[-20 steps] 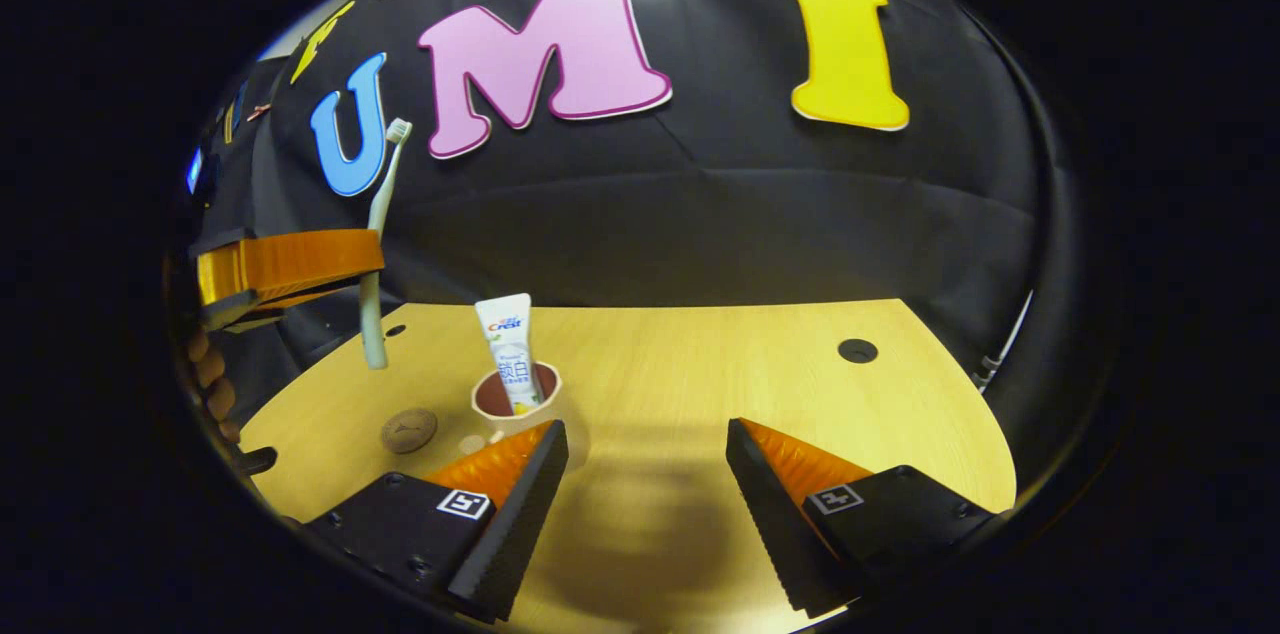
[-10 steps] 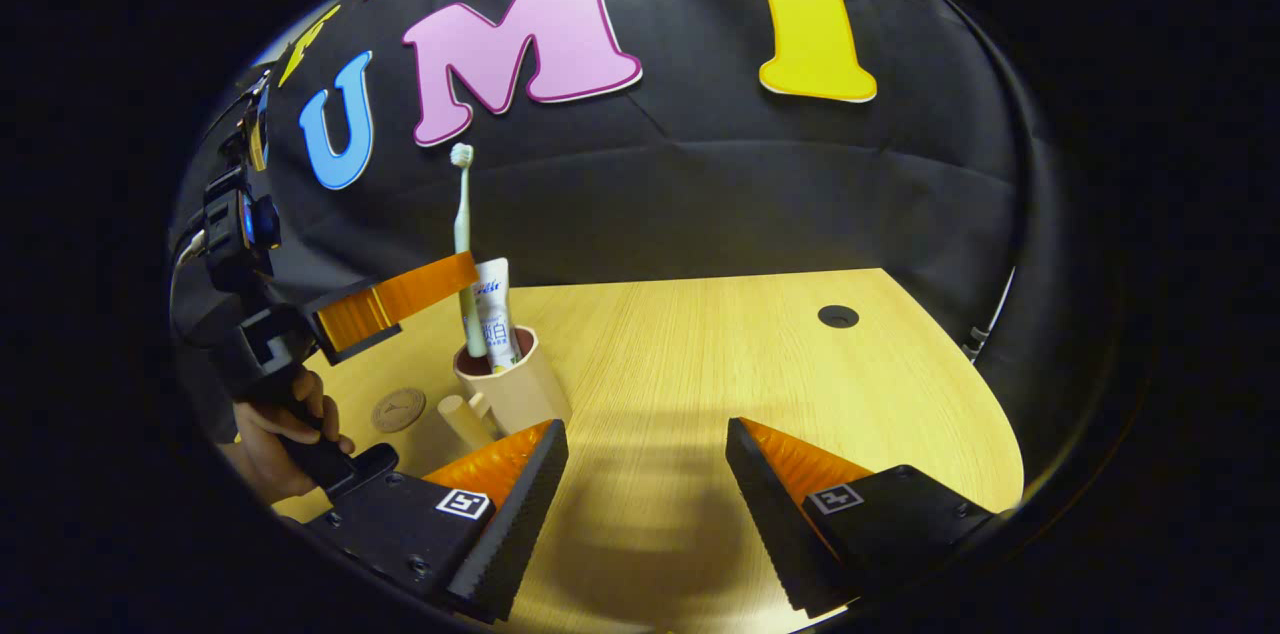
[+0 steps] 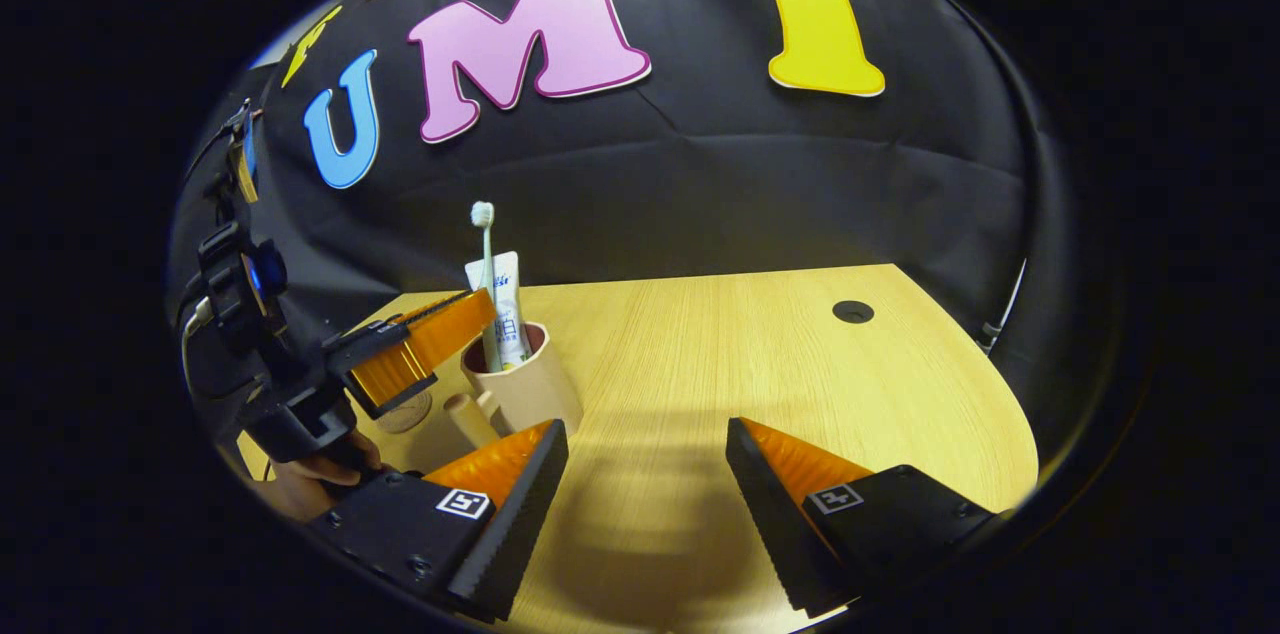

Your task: Put the toothbrush and toothpaste on the desktop into the cup, then pick up the cup and place it on the coaster on the desktop.

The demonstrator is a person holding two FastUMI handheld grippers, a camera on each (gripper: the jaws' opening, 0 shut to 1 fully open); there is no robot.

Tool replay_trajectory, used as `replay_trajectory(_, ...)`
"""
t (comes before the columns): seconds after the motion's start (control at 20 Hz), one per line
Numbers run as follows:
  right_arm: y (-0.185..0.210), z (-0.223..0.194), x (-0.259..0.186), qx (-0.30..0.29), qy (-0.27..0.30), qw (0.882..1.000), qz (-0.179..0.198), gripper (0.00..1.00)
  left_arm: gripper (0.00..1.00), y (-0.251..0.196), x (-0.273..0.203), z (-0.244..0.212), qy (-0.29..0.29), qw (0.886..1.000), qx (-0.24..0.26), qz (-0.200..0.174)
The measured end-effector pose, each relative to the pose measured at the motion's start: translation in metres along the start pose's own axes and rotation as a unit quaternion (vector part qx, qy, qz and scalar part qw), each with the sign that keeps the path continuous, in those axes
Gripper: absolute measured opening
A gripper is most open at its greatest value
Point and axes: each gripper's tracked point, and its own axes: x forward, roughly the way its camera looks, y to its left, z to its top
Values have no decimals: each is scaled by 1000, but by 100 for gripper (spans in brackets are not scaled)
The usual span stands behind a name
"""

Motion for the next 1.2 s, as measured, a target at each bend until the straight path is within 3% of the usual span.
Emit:
replay_trajectory(0.05, 0, -1, 0, -2, 3, 1000, 1, 98, 36, -1, -4, -4, 5, 1000, 2, -3)
replay_trajectory(0.1, 1, -3, -1, -2, 5, 1000, 2, 98, 37, -1, -7, -6, 10, 1000, 5, -2)
replay_trajectory(0.15, 2, -4, -2, -1, 7, 1000, 3, 98, 57, 0, -13, -9, 13, 1000, 6, 0)
replay_trajectory(0.2, 2, -4, -2, 0, 8, 1000, 3, 98, 62, -1, -18, -10, 18, 1000, 5, -3)
replay_trajectory(0.35, 8, 1, -3, 13, 14, 1000, 6, 98, 98, -2, -42, -8, 29, 1000, 4, -2)
replay_trajectory(0.7, 27, 29, 1, 24, 36, 999, 17, 98, 97, 15, -143, 16, 53, 998, -5, 36)
replay_trajectory(0.9, 49, 42, 8, 12, 65, 997, 25, 98, 97, 24, -203, 14, 96, 995, -15, 37)
replay_trajectory(1.2, 79, 43, 27, 43, 158, 986, 16, 98, 98, 56, -250, 22, 121, 990, -20, 67)
